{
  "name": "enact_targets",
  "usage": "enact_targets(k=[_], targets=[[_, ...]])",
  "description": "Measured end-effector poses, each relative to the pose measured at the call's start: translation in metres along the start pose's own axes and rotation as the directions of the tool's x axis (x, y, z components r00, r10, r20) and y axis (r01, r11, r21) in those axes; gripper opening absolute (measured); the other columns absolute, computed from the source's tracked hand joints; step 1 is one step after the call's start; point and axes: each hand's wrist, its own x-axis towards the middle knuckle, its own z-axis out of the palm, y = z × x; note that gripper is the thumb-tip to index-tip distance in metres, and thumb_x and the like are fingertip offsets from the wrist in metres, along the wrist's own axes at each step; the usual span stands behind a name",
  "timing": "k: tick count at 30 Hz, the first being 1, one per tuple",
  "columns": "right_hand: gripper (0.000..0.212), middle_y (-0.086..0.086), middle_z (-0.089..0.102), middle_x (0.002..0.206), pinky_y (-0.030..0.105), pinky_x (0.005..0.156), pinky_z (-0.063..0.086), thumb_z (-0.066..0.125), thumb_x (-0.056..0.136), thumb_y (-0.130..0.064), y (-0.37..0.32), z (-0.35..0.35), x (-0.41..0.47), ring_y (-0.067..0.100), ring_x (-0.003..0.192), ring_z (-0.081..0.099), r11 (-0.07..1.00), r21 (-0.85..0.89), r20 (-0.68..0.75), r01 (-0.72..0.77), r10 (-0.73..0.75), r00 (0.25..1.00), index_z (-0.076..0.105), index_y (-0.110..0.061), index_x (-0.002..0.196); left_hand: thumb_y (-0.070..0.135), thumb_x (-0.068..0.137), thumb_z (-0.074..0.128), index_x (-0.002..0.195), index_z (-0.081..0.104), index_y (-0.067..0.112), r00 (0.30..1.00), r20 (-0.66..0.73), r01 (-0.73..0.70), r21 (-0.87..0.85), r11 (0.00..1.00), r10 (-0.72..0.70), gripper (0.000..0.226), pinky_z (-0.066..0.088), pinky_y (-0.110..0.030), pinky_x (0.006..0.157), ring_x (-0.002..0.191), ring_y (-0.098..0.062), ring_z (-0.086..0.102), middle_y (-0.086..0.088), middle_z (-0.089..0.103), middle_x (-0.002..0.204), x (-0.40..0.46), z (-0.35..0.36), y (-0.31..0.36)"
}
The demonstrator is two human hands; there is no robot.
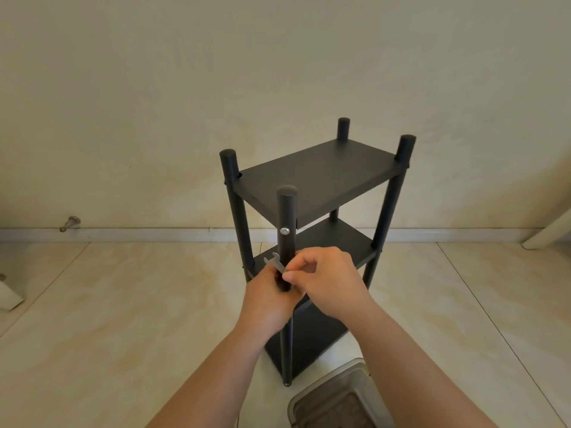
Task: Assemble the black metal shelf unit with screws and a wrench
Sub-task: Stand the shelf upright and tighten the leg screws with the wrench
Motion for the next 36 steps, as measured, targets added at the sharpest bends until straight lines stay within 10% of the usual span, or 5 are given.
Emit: enact_targets(k=[7,19,24,36], targets=[[0.015,-0.012,0.066,0.084,0.016,0.075,0.049,0.063,0.089,-0.02,0.002,-0.008,0.004,0.004,0.082,0.064,0.998,0.049,0.104,0.036,-0.041,0.994,0.06,-0.029,0.077,0.027,0.088,0.063,0.107,0.051,0.026,0.982,-0.184,-0.057,-0.067,0.996,0.043,0.022,0.043,-0.018,0.083,0.091,-0.005,0.055,0.012,0.057,0.098,-0.006,-0.011,-0.01],[0.013,0.003,0.068,0.079,0.03,0.079,0.058,0.058,0.092,-0.017,0.009,-0.008,0.016,0.014,0.072,0.068,0.792,0.555,-0.047,-0.254,0.335,0.941,0.066,-0.013,0.101,0.026,0.081,0.071,0.103,0.049,0.026,0.989,-0.143,-0.062,-0.099,0.993,0.047,0.031,0.046,-0.013,0.074,0.081,-0.004,0.057,0.014,0.059,0.093,0.003,-0.017,-0.017],[0.011,0.001,0.07,0.081,0.019,0.068,0.056,0.056,0.093,-0.014,0.006,-0.002,0.017,0.007,0.068,0.069,0.889,0.372,0.05,-0.267,0.268,0.962,0.064,-0.016,0.099,0.025,0.081,0.072,0.099,0.052,0.027,0.978,-0.202,-0.085,-0.121,0.989,0.06,0.027,0.044,-0.009,0.067,0.069,0.002,0.056,0.02,0.056,0.082,0.004,-0.014,-0.021],[0.023,-0.012,0.06,0.093,0.021,0.083,0.047,0.058,0.092,-0.022,-0.008,0.005,0.025,0.0,0.072,0.05,0.98,0.199,-0.384,-0.017,0.094,0.919,0.069,-0.017,0.112,0.022,0.083,0.069,0.109,0.057,0.029,0.936,-0.347,-0.154,-0.283,0.947,0.049,0.029,0.044,-0.014,0.08,0.088,-0.002,0.058,0.015,0.061,0.096,0.006,-0.011,-0.008]])
